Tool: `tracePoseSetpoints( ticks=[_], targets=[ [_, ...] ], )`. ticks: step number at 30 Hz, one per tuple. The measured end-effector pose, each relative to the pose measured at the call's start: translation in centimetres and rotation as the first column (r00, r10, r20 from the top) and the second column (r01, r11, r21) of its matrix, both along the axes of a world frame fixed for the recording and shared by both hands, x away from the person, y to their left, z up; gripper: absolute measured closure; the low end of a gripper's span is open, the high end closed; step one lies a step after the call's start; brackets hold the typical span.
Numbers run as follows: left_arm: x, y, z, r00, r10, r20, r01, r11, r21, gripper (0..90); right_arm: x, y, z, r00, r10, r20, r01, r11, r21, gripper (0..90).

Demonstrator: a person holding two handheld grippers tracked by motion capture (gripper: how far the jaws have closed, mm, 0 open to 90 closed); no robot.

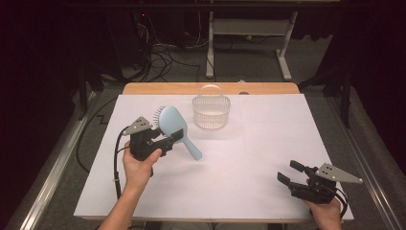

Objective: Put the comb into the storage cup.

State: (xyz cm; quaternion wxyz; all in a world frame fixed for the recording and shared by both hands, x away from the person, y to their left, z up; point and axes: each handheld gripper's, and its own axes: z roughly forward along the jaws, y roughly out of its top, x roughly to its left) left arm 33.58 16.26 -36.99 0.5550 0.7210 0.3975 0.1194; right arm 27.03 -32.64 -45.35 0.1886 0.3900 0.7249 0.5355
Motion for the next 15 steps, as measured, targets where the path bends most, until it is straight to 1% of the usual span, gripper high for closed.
tracePoseSetpoints(
  ticks=[11, 15],
  targets=[
    [0.8, -0.6, 0.6, 1.0000, -0.009, 0.005, 0.009, 0.9997, 0.024, 51.1, 0.0, 0.0, 0.0, 1.0000, 0.001, -0.001, -0.001, 1.0000, 0.001, 27.4],
    [1.3, -0.8, 1.0, 0.9999, -0.005, 0.015, 0.004, 0.9994, 0.033, 51.1, 0.0, 0.0, 0.0, 1.0000, 0.002, -0.005, -0.002, 1.0000, 0.004, 27.4]
  ],
)
